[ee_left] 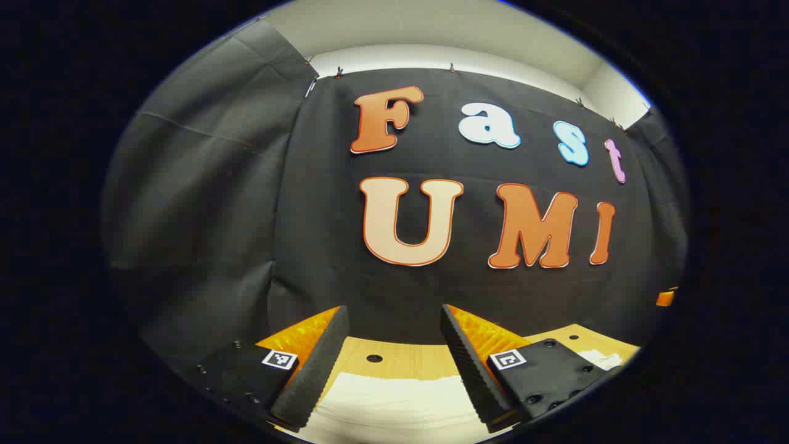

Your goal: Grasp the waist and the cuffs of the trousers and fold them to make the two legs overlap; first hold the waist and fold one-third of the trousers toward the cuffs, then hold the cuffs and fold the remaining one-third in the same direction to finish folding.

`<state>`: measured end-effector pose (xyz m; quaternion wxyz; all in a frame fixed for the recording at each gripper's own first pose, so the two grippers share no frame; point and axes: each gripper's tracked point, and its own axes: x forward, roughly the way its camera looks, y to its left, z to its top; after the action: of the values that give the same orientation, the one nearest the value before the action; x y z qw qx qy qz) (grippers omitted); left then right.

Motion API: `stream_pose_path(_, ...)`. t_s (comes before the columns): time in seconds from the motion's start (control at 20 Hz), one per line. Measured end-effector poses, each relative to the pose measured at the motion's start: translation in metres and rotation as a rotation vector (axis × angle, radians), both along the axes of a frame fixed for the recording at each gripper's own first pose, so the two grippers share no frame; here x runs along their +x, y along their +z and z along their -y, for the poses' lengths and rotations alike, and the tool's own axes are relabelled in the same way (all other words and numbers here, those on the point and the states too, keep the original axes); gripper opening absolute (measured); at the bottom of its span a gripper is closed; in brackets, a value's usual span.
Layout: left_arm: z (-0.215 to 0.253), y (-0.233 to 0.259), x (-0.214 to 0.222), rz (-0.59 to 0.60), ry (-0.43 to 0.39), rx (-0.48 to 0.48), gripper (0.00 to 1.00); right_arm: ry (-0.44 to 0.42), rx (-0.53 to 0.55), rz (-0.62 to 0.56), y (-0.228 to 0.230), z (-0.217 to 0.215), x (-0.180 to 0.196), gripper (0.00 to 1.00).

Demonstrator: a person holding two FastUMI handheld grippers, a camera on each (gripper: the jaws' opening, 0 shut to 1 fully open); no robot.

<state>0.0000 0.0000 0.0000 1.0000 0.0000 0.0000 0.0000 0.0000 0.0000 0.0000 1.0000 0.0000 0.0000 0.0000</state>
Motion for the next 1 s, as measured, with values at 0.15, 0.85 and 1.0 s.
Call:
stream_pose_path(0.15, 0.030, -0.004, -0.007, -0.005, 0.023, 0.006, 0.96, 0.040, -0.016, -0.011, 0.002, 0.021, 0.019, 0.97)
stream_pose_path(0.85, 0.096, -0.006, -0.021, -0.017, 0.014, 0.055, 0.98, 0.112, 0.013, -0.051, -0.003, 0.054, 0.049, 0.97)
stream_pose_path(1.0, 0.092, -0.013, -0.011, -0.037, 0.004, 0.039, 0.98, 0.086, 0.010, -0.057, -0.009, 0.056, 0.050, 0.97)
